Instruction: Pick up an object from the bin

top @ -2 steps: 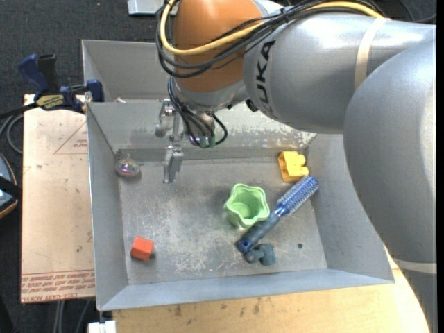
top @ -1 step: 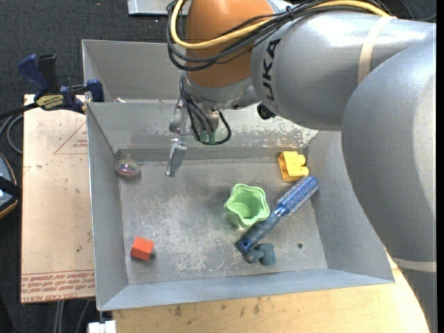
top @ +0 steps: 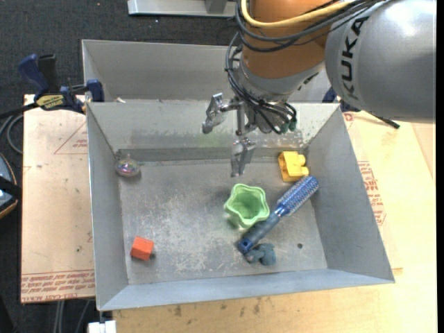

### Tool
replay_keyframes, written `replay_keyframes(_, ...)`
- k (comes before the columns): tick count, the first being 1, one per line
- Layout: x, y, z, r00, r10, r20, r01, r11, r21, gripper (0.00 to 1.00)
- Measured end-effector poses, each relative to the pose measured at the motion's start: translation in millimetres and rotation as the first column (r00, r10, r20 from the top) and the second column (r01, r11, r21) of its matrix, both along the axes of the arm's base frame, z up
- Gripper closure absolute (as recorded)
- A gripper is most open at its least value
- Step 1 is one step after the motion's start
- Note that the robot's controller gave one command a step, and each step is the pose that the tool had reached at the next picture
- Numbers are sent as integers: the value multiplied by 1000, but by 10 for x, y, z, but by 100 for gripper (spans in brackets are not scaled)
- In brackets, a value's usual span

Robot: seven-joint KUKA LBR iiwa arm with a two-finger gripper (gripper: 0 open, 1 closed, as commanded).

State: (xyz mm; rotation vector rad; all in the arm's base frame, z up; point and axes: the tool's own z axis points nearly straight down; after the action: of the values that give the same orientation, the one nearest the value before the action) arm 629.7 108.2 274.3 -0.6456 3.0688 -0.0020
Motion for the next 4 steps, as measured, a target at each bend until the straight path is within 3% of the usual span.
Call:
replay_keyframes(1, -210, -1007, 695, 997, -81, 5, 81, 997, -1, 0)
replay_keyframes(2, -1077, -1563, -705, 948, 317, -12, -317, 948, 3, 0)
replay_keyframes(3, -508, -1536, -2017, 878, 478, -1, -478, 878, 1, 0)
replay_keyframes(4, -492, -1565, -1962, 879, 478, 2, -477, 879, -7, 100)
